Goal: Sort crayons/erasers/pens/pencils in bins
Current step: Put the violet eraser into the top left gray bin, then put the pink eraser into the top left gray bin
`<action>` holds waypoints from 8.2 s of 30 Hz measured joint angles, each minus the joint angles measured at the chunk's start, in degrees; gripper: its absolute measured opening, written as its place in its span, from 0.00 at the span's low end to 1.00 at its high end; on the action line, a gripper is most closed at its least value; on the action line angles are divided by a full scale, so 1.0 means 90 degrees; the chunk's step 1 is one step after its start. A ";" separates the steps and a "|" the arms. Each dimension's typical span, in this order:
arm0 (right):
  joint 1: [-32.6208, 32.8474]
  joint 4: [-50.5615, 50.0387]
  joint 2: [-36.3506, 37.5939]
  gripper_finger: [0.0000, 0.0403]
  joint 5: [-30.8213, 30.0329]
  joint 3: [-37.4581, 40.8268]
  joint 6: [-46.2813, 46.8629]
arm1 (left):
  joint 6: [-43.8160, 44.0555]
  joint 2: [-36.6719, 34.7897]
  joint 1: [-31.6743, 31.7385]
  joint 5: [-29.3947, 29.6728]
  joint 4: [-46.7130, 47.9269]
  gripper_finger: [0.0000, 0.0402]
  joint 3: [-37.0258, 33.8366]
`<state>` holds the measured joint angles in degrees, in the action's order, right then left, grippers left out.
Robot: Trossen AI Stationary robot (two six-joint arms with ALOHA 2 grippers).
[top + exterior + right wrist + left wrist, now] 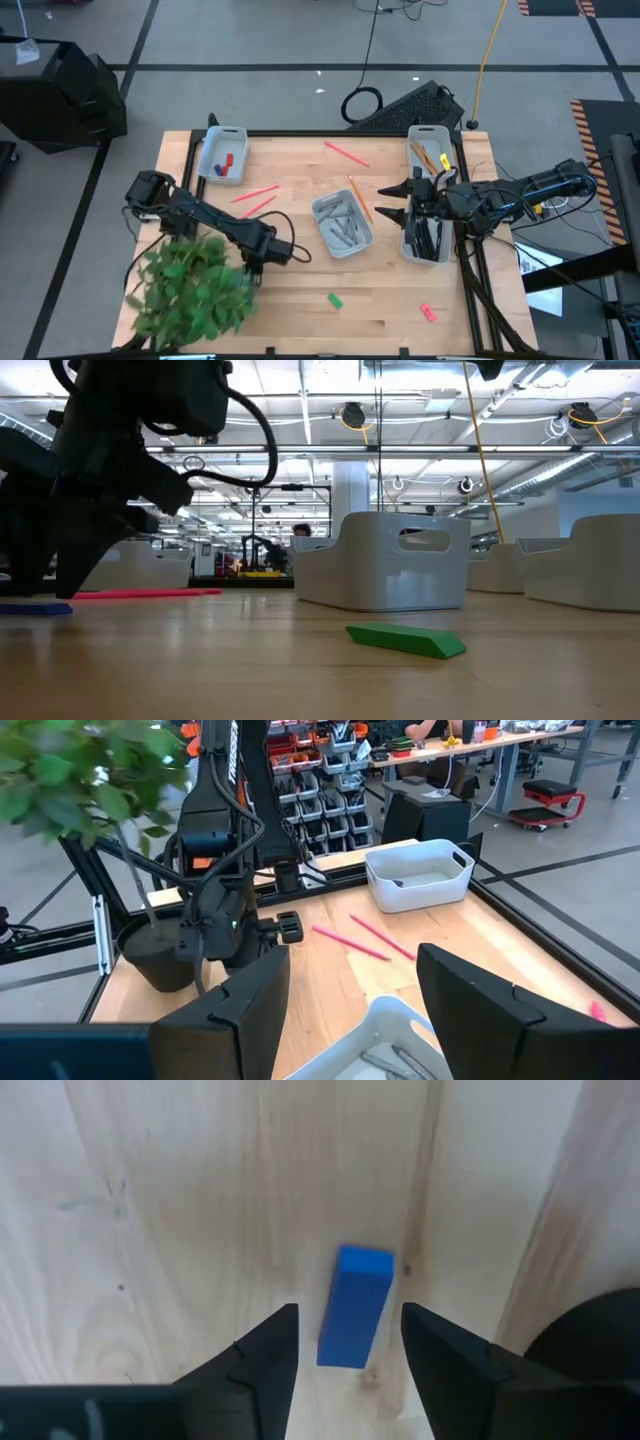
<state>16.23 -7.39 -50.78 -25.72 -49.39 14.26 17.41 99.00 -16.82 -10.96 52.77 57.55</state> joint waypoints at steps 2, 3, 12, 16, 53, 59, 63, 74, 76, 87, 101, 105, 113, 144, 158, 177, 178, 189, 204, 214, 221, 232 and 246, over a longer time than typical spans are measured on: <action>0.0000 -0.0039 0.0000 0.53 0.0000 0.0000 0.0000 | 0.0182 0.0000 0.0042 -0.0056 -0.0019 0.46 -0.0061; 0.0000 -0.0045 -0.0002 0.53 0.0000 0.0000 0.0000 | 0.0280 0.0000 0.0055 -0.0073 -0.0027 0.46 -0.0098; 0.0000 -0.0049 -0.0002 0.53 0.0000 0.0000 0.0003 | 0.0507 -0.0002 -0.0068 -0.0104 -0.0361 0.44 -0.0312; 0.0000 -0.0049 -0.0002 0.53 -0.0002 0.0000 0.0021 | 0.0537 -0.0002 -0.0118 0.0101 -0.0372 0.44 -0.0312; -0.0015 -0.0073 -0.0002 0.53 -0.0002 -0.0002 0.0153 | -0.0023 -0.0012 -0.0139 0.1087 -0.0753 0.36 -0.0506; -0.0016 -0.0073 -0.0002 0.53 -0.0001 -0.0002 0.0122 | -0.0134 -0.0007 -0.0112 0.0941 -0.0778 0.35 -0.0511; -0.0017 -0.0073 -0.0002 0.53 -0.0002 -0.0002 0.0124 | 0.0115 -0.0007 -0.0082 0.0942 -0.0866 0.26 -0.0511; -0.0017 -0.0073 -0.0002 0.53 0.0000 -0.0002 0.0168 | 0.0470 -0.0054 -0.0012 0.0864 -0.0801 0.18 -0.0499; -0.0017 -0.0073 0.0000 0.53 0.0000 -0.0002 0.0168 | 0.0487 -0.0126 0.0036 0.0833 -0.0766 0.18 -0.0495; -0.0017 -0.0071 0.0000 0.53 0.0000 -0.0002 0.0126 | 0.0622 -0.0874 0.0799 0.1035 -0.0489 0.18 -0.0186; -0.0292 -0.0066 0.0000 0.53 0.0023 -0.0002 0.0234 | 0.0908 -0.1763 0.4479 0.2637 0.0794 0.18 0.0937; -0.0301 -0.0066 0.0000 0.53 0.0026 -0.0002 0.0400 | 0.1460 -0.1648 0.5704 0.2924 0.0779 0.18 0.0915; -0.0301 -0.0069 0.0000 0.53 0.0027 -0.0002 0.0673 | 0.2039 -0.1115 0.7062 0.3437 0.0504 0.18 0.0452; -0.0306 -0.0069 0.0000 0.53 0.0022 -0.0002 0.0572 | 0.2338 -0.0909 0.8033 0.2659 0.0158 0.55 0.0018; -0.0033 -0.0596 -0.0938 0.52 0.0004 -0.0663 0.0504 | 0.1840 -0.2553 0.5959 0.2631 -0.0187 0.56 0.0021; 0.1468 -0.4464 -0.4312 0.52 -0.0295 -0.4364 0.1957 | 0.1034 -0.2918 0.1908 0.2575 -0.2182 0.56 0.0027; 0.1579 -0.4737 -0.4417 0.52 -0.0243 -0.4534 0.2156 | 0.1077 -0.2960 0.1798 0.2624 -0.2311 0.56 0.0034; 0.2907 -0.7313 -0.4757 0.59 0.1514 -0.4975 0.5526 | 0.1503 -0.4343 0.1194 0.2522 -0.2616 0.60 0.0142; 0.4053 -0.6604 -0.4767 0.71 0.4136 -0.2656 0.8796 | 0.2824 -0.4347 -0.0428 0.2609 -0.2858 0.70 0.0132; 0.3952 -0.4975 -0.5271 0.67 0.4671 -0.2009 1.1043 | 0.2439 -0.4347 -0.0795 0.2730 -0.2688 0.63 0.0132; 0.3819 -0.4105 -0.5619 0.64 0.4756 -0.2033 1.1549 | 0.2107 -0.4347 -0.0804 0.2735 -0.2700 0.64 0.0132; 0.3524 -0.4255 -0.5671 0.61 0.4852 -0.1791 1.1268 | 0.2060 -0.4347 -0.0797 0.3107 -0.2698 0.64 0.0132; 0.3547 -0.3162 -0.5591 0.47 0.4952 -0.0603 1.0349 | 0.2176 -0.4347 -0.0637 0.3123 -0.2693 0.64 0.0130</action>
<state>48.15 -35.85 -101.10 18.85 -54.81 107.41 36.99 59.88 -22.56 17.15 28.53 58.72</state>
